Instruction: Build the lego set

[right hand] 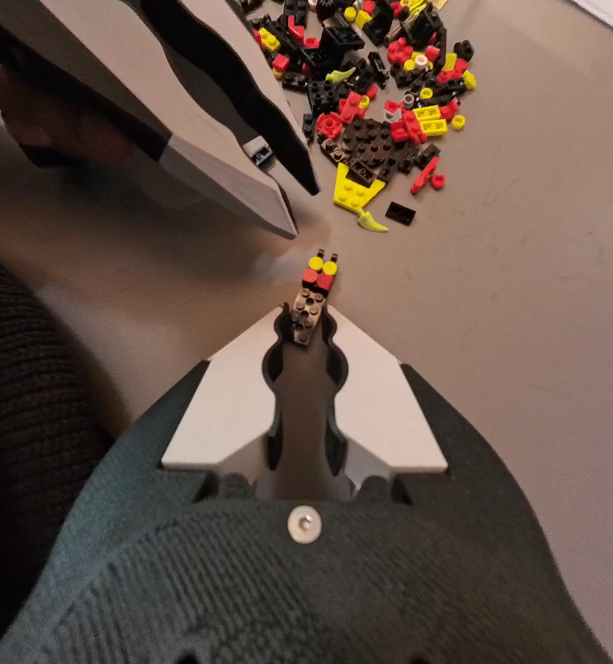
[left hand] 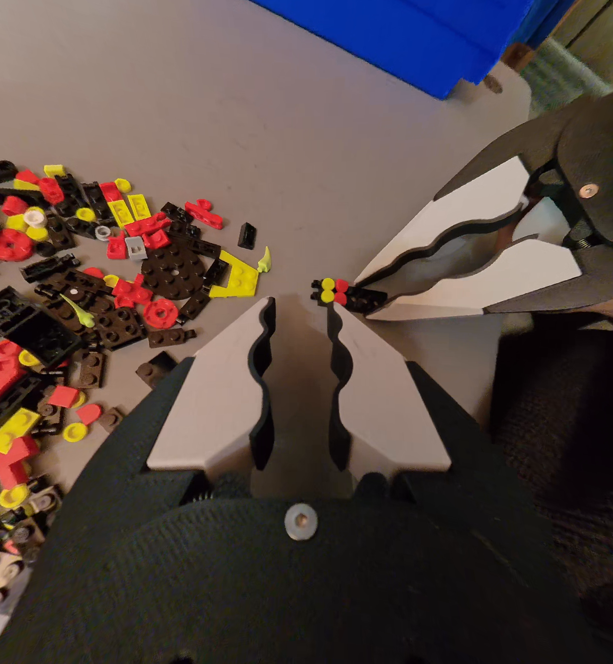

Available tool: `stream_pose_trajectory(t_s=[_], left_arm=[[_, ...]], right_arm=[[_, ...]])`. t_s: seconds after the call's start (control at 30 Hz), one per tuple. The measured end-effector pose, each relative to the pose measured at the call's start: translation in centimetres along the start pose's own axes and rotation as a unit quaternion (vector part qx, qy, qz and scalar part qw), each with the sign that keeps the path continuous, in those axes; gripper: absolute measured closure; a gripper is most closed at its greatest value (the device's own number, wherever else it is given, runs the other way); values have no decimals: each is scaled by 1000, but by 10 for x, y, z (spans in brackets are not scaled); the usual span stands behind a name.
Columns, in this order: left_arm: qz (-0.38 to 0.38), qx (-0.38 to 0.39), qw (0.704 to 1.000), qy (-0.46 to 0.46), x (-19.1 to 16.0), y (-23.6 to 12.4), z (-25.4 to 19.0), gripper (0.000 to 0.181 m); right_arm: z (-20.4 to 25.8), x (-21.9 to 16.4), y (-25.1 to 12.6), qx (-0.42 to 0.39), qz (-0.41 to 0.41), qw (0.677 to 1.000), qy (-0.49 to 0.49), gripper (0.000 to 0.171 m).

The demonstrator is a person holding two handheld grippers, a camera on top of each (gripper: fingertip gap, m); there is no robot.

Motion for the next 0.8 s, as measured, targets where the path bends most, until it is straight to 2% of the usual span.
stream_pose_trajectory(t_s=[0.3,0.43,0.6,0.67,0.8], left_arm=[[18,-125,980,-157,-3,-3,2,147],[19,-155,970,-187,-3,-3,2,150],[12,-198,954,-225,-2,-4,0,150],[-3,-238,938,-252,2,-7,-1,150],[-48,-325,886,-328,10,-17,2,149]], right_arm=[[-4,10,-16,-1,-46,999,-14,157],[-6,9,-19,7,-55,998,-4,156],[-7,18,-31,16,-105,994,-3,157],[-6,24,-39,31,-141,989,-6,157],[-7,31,-53,42,-194,980,-13,157]])
Point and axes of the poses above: each gripper's, where its closed fingertips meet, y out along the fingers, x out of its top, z = x × y across the jaws, the point moved 7 cm from there along -y, back along the fingers, and after that the axes turned 4 degrees about x, right-handed, at the moved point
